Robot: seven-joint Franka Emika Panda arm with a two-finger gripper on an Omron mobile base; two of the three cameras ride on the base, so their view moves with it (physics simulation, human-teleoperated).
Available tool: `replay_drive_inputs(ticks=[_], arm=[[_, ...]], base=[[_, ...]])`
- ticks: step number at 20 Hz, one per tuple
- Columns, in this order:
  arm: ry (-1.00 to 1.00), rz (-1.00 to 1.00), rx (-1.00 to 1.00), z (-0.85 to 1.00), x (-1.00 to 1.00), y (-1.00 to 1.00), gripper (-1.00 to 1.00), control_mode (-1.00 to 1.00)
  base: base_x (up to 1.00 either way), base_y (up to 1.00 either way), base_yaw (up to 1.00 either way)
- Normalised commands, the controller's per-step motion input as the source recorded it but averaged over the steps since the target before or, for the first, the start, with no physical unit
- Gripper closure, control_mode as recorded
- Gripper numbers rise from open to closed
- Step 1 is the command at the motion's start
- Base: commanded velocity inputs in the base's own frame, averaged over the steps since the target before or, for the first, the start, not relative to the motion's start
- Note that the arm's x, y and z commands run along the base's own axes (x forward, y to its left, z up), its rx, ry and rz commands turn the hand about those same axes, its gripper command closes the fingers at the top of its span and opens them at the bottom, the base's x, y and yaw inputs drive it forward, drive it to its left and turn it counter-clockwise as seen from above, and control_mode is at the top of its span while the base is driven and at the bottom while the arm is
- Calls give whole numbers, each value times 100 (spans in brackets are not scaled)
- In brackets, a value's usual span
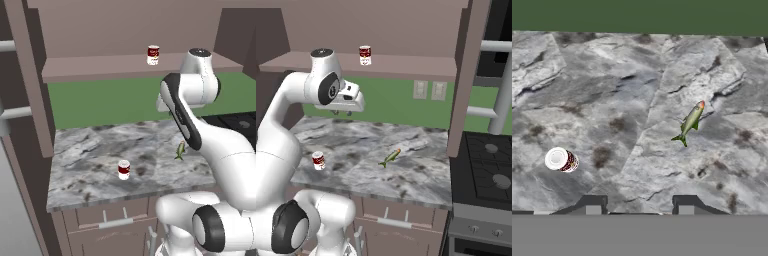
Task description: Restock the canned food cabinet by taking the new fresh canned food from the counter and placing it in the cabinet. Then, take the old canned food from the cabinet and place it on the counter.
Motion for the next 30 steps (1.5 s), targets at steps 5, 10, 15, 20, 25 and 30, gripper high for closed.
replay_drive_inputs(ticks=[5,10,15,20,25,30], arm=[[0,3,1,-5,-30,57,-100,-100],[2,0,0,-62,-44,100,-100,-100],[12,0,0,-93,-18,99,-100,-100],[18,0,0,-74,-1,58,-100,-100],[10,0,-1,-42,21,7,-100,-100],[14,0,-1,-49,20,0,-100,-100]], base=[[0,0,0],[0,0,0],[0,0,0],[0,0,0],[0,0,0],[0,0,0]])
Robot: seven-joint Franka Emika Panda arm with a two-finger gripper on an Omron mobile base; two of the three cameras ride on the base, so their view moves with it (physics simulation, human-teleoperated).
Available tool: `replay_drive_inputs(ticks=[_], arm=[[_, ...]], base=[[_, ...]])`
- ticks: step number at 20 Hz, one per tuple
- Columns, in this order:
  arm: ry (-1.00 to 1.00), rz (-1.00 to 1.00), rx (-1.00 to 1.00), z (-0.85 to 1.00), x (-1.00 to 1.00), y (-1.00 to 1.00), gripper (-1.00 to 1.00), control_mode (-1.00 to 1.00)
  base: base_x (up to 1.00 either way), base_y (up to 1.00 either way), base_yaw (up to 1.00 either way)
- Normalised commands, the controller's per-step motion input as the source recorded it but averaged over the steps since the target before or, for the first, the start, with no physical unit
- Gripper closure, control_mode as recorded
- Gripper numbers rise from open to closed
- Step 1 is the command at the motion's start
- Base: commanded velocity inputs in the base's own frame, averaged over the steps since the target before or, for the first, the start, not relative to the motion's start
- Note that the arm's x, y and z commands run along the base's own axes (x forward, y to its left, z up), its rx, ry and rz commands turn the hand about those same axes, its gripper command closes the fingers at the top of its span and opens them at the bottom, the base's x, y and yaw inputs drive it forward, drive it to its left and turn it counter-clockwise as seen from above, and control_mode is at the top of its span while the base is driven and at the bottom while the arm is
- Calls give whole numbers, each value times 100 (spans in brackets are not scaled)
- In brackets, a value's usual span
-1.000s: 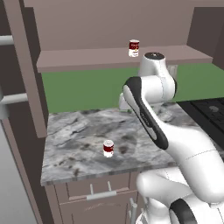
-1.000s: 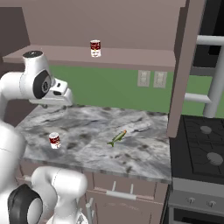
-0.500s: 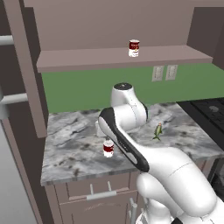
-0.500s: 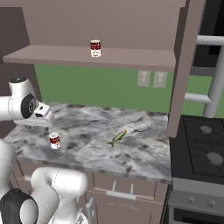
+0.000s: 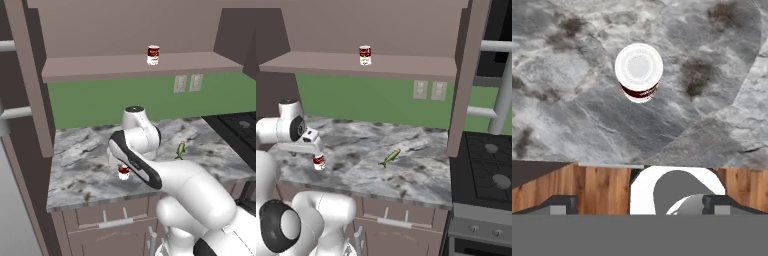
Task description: Restock the canned food cabinet by taking the new fresh canned food from the counter and placing it in the cabinet. Then, take the old canned food from the cabinet and place it on the counter.
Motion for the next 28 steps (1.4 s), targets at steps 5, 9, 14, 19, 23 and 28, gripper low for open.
replay_drive_inputs(ticks=[5,9,14,19,23,28], arm=[[9,0,0,-38,1,0,-100,-100],[1,0,-1,-27,10,0,-100,-100],[0,0,-5,-19,18,0,-100,-100],[0,0,-4,-16,27,0,-100,-100],[0,0,0,-12,23,0,-100,-100],[0,0,0,-10,21,0,-100,-100]], base=[[0,0,0],[0,0,0],[0,0,0],[0,0,0],[0,0,0],[0,0,0]])
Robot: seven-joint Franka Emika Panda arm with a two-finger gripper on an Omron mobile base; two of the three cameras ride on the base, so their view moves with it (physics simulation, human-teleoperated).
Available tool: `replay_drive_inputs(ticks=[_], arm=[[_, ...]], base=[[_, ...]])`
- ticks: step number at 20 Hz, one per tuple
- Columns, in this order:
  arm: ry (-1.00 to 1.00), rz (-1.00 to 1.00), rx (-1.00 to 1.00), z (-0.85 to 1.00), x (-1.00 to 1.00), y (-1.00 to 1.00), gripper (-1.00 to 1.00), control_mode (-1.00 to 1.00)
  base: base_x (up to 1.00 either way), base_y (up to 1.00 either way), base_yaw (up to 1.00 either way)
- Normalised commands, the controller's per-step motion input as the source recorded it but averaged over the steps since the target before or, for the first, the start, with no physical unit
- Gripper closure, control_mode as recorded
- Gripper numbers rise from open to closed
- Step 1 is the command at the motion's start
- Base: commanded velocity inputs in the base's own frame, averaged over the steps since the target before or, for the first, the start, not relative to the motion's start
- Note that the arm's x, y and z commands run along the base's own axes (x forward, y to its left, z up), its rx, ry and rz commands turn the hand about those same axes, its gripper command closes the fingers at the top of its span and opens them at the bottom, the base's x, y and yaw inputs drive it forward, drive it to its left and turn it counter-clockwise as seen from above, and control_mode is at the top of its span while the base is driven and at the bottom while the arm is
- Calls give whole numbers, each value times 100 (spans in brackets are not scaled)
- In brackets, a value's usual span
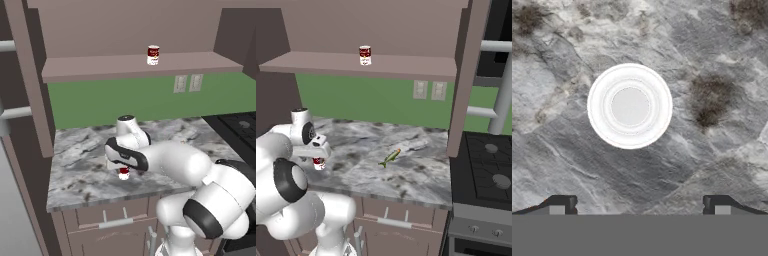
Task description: Restock the canned food cabinet by taking the new fresh canned food from the counter and placing it in the cabinet. Then, take the old canned food from the cabinet and place it on the counter.
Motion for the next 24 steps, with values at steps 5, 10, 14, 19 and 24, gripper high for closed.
replay_drive_inputs(ticks=[5,10,14,19,24], arm=[[-3,0,0,-18,23,6,-100,-100],[-6,0,0,-21,22,12,-100,-100],[-4,0,0,-20,17,5,-100,-100],[-5,0,0,-28,22,0,-100,-100],[-1,0,0,-8,13,0,100,-100]], base=[[0,0,0],[0,0,0],[0,0,0],[0,0,0],[0,0,0]])
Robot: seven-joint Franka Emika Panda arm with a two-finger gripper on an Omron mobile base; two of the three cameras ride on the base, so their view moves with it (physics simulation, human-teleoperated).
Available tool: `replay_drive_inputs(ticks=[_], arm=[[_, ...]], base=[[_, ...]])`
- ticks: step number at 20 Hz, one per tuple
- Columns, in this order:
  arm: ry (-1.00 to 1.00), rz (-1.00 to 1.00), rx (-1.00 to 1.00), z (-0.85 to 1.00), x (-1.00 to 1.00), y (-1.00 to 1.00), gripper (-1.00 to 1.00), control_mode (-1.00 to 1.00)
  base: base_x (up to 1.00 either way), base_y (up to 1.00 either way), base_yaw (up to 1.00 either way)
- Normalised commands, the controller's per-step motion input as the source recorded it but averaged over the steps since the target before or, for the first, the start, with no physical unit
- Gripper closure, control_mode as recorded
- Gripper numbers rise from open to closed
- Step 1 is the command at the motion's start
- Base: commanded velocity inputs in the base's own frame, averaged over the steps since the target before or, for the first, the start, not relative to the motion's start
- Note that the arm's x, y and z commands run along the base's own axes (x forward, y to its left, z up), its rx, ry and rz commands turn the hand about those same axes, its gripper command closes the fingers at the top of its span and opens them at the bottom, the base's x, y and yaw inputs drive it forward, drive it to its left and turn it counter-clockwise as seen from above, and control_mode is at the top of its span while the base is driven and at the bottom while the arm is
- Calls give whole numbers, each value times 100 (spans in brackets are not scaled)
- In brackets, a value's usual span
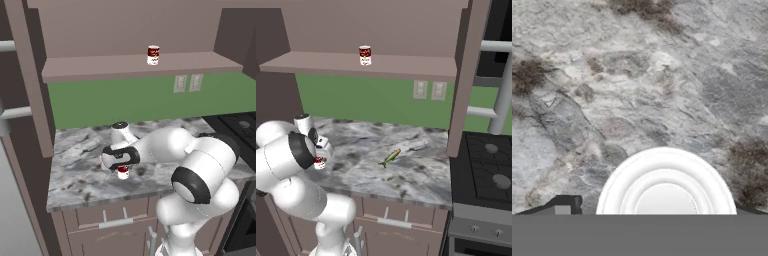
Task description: Restock the canned food cabinet by taking the new fresh canned food from the counter and placing it in the cabinet. Then, take the old canned food from the cabinet and place it on the counter.
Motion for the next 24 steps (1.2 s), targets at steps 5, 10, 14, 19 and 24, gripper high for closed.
replay_drive_inputs(ticks=[5,10,14,19,24], arm=[[0,0,0,0,0,0,100,-100],[-22,0,0,49,-34,-33,100,-100],[-61,1,1,100,-64,-68,100,-100],[-63,5,0,100,-45,-89,100,-100],[-55,10,0,100,-5,-100,100,-100]], base=[[0,0,0],[0,0,0],[0,0,0],[0,0,0],[0,0,0]])
